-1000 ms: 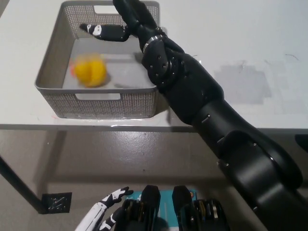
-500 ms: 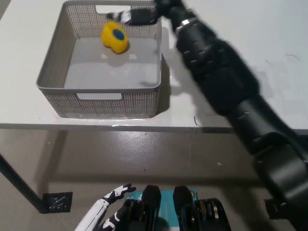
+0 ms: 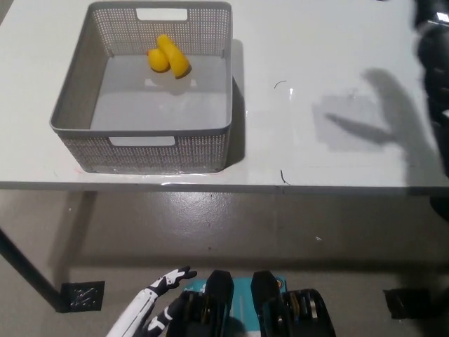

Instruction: Use the right hand to pick up a yellow duck toy and place it into a container on the left hand side

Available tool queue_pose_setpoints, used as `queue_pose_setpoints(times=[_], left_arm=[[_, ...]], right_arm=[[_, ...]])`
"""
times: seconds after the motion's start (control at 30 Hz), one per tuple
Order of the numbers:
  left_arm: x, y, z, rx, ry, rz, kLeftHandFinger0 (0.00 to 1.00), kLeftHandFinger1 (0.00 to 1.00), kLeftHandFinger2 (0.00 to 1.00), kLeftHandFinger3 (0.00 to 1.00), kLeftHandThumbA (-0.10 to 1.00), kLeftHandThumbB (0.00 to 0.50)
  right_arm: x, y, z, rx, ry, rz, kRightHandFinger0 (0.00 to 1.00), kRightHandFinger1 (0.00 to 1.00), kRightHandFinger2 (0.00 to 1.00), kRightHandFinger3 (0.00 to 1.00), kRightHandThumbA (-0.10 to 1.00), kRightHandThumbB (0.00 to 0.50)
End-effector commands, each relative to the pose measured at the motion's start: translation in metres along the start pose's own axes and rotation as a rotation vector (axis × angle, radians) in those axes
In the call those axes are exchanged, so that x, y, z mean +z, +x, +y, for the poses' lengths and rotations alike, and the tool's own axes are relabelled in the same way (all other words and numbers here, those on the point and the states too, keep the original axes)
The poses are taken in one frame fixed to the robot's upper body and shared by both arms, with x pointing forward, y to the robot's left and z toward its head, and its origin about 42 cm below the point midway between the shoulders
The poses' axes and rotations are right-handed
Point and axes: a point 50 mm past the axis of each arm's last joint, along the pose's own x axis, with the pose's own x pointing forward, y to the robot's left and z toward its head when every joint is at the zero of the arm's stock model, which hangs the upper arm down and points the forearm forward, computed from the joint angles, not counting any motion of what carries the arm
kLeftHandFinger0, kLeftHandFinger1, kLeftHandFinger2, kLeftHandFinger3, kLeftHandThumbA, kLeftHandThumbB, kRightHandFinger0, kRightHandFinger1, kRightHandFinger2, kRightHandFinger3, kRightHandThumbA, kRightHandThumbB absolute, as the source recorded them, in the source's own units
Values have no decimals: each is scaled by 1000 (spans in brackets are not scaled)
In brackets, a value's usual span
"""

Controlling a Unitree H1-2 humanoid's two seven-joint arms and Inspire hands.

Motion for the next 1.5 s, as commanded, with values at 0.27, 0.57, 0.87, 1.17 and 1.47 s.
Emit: queue_pose_setpoints(times=[0.27, 0.57, 0.87, 1.17, 1.47], left_arm=[[7, 9, 32, 128, -4, -77, 1000, 1000, 1000, 1000, 1000, 233], [5, 14, 35, 177, -45, -105, 1000, 1000, 1000, 1000, 1000, 266], [5, 19, 33, 201, -73, -103, 1000, 1000, 1000, 1000, 1000, 310], [-3, 12, 38, 263, -110, -76, 1000, 1000, 1000, 1000, 1000, 345], [-13, 6, 34, 286, -136, -55, 1000, 1000, 1000, 1000, 1000, 306]], right_arm=[[58, -171, -54, -193, 366, -212, 1000, 1000, 1000, 1000, 1000, 293], [41, -252, 26, -97, 727, -56, 1000, 1000, 1000, 1000, 934, 284], [-6, -315, 94, -20, 924, 161, 1000, 1000, 1000, 1000, 1000, 240], [-45, -359, 138, -12, 995, 365, 1000, 1000, 1000, 1000, 923, 235], [-54, -372, 174, 85, 970, 436, 1000, 1000, 1000, 1000, 931, 180]])
